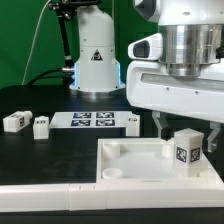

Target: Assemble one leg

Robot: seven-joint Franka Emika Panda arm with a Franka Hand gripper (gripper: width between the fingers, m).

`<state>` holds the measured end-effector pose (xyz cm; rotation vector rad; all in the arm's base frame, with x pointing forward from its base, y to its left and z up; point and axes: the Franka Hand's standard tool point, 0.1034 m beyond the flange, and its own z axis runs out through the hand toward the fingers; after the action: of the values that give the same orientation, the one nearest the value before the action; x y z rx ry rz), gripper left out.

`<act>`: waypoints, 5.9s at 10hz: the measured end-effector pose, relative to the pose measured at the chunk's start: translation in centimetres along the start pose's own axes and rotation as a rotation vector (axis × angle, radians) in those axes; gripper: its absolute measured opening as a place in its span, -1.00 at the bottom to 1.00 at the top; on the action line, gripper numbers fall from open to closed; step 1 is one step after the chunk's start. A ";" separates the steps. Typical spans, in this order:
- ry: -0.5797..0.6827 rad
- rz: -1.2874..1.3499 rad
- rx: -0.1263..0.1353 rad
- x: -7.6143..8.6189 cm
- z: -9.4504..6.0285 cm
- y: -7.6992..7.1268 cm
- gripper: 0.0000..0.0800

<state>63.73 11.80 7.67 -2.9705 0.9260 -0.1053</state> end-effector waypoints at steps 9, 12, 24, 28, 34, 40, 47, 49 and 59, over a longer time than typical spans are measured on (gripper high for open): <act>0.007 -0.778 -0.026 -0.4 0.0 -0.3 0.62; 0.007 -0.767 -0.026 -0.3 0.0 -0.2 0.00; 0.022 0.338 0.043 -0.2 0.1 0.4 -0.27; 0.015 0.233 0.035 -0.4 0.1 0.2 0.56; 0.020 -0.495 0.021 -0.8 0.5 0.0 0.62; 0.045 -0.969 0.007 -0.8 0.2 -0.5 0.62; 0.038 -0.629 0.013 -0.6 0.3 -0.2 -0.28; 0.033 -0.333 0.021 -0.5 0.3 -0.1 -0.28; 0.079 0.205 -0.050 0.7 0.2 2.5 0.26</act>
Offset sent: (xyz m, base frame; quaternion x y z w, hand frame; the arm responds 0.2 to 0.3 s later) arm -0.0009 0.0075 -0.0001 -0.0061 0.0028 -0.1710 0.9853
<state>62.89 9.29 7.39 -2.9126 1.2537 -0.1977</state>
